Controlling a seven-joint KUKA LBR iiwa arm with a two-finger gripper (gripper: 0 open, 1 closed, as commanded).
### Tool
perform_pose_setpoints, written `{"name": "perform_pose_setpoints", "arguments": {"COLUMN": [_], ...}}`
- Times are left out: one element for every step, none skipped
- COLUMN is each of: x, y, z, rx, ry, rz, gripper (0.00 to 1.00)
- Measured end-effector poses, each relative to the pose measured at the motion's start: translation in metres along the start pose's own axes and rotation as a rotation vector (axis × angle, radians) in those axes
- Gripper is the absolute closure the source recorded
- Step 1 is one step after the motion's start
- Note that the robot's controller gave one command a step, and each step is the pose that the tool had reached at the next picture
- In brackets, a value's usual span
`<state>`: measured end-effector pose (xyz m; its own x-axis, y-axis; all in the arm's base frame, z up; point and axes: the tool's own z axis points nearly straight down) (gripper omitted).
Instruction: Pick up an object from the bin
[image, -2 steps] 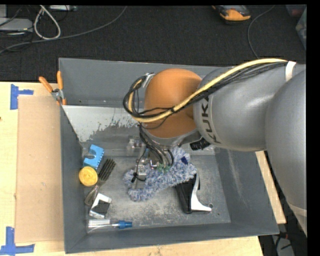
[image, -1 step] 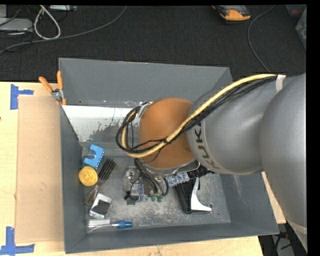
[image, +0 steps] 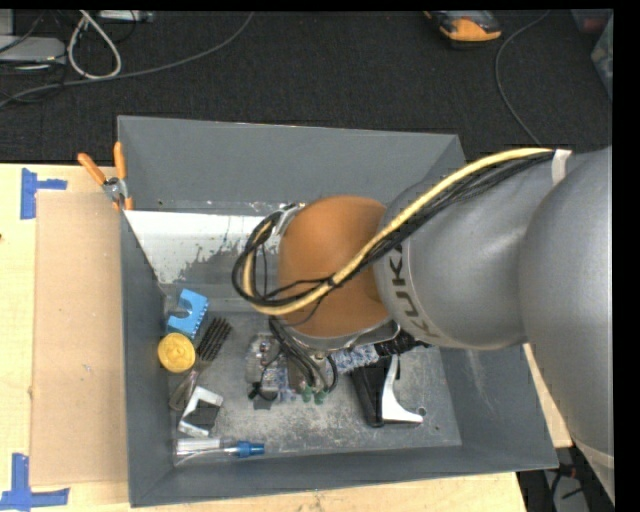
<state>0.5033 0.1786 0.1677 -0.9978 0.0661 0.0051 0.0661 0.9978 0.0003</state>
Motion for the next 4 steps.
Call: {"name": "perform_pose_setpoints", "arguments": {"x": [0.004,0.003,0.004,0.011], "y": [-0.010,-0.030,-0.054,-0.052], "z": [0.023,0.036,0.028,0.002], "rx": [-0.002,-0.001,0.001,0.000], "ry": [-0.005,0.009,0.005,0.002], "rz": [-0.129,-0.237,-0.209,-0.440], "gripper": [1.00,1.00,1.00,1.00]}}
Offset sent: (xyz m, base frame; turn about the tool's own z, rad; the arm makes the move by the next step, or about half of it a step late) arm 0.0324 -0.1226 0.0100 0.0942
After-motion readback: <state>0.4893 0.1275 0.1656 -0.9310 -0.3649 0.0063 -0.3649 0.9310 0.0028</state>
